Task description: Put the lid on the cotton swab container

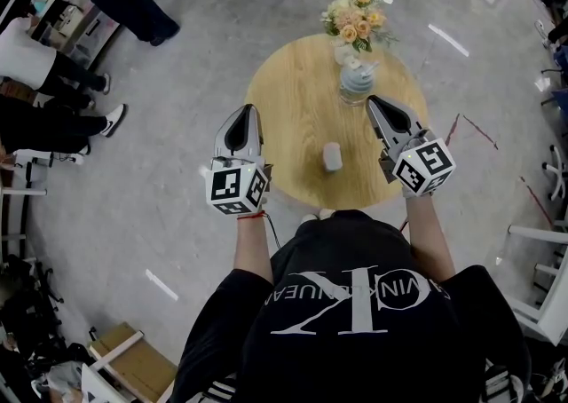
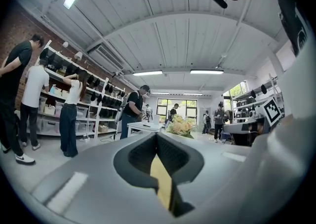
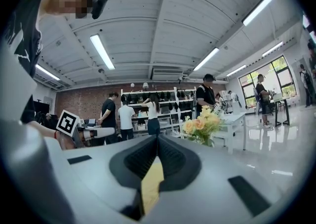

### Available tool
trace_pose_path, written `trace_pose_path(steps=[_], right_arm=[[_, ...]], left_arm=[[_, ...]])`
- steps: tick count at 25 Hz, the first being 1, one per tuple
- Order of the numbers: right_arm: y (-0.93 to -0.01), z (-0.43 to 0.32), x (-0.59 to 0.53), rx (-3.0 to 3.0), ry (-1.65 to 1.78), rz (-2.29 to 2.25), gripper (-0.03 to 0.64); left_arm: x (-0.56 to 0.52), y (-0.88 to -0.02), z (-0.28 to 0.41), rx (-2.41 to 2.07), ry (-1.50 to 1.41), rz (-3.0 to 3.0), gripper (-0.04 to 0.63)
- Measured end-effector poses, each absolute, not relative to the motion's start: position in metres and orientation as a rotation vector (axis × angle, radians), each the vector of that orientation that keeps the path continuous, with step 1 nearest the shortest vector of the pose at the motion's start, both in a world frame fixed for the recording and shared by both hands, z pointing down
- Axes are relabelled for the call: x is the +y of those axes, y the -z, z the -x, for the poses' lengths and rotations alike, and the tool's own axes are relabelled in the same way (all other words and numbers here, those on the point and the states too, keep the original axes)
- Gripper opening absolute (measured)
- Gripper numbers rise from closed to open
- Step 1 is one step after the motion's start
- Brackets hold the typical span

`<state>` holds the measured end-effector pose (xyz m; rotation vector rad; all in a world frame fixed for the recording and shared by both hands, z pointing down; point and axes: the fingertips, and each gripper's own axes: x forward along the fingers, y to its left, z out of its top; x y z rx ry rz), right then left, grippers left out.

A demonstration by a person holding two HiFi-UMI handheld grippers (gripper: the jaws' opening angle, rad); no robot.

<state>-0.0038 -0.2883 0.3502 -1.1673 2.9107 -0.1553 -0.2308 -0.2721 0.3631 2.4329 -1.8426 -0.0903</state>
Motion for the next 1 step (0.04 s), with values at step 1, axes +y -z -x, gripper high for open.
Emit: trace_pose_path(steps=[1], right_arm=[[-0.3508,0.0044,-0.2879,2.911,0.157,1.166,0.017]], left_arm=[[-0.2717,-0.3634,0.2317,-1.845,0.093,-2.429,0.012]])
